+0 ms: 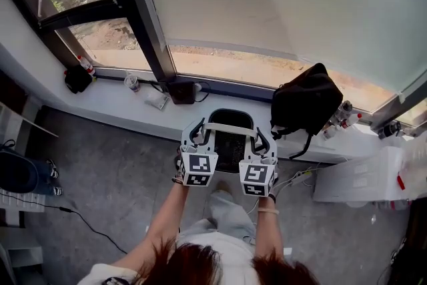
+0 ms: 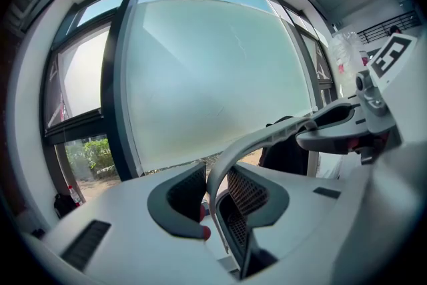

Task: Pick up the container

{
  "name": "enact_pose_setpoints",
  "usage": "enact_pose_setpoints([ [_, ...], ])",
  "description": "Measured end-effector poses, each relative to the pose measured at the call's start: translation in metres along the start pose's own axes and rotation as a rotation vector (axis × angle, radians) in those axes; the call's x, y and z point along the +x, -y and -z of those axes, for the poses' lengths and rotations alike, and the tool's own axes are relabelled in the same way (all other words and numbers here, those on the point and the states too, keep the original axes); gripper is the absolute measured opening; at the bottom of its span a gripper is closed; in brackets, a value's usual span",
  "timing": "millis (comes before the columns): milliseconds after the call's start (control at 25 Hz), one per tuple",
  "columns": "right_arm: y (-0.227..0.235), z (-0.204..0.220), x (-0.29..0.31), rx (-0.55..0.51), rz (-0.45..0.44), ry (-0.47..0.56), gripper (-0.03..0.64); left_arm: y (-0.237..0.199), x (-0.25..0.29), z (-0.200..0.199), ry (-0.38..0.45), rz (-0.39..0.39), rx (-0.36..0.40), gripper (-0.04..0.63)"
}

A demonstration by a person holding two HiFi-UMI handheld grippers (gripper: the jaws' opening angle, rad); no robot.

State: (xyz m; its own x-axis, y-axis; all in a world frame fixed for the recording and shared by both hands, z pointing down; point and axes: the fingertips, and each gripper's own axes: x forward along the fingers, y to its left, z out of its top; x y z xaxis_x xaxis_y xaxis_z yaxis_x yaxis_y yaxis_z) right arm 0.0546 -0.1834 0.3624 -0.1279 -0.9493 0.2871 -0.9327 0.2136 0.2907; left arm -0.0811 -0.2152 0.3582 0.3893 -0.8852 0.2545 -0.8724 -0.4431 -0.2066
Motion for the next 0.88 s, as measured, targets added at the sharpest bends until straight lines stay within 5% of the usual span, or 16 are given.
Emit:
enact_pose_setpoints([
  [880, -0.013, -0.054, -0.109, -0.060, 0.042, 0.119, 0.084, 0.014, -0.102, -0.053, 0.094, 0.012, 0.014, 0.107],
])
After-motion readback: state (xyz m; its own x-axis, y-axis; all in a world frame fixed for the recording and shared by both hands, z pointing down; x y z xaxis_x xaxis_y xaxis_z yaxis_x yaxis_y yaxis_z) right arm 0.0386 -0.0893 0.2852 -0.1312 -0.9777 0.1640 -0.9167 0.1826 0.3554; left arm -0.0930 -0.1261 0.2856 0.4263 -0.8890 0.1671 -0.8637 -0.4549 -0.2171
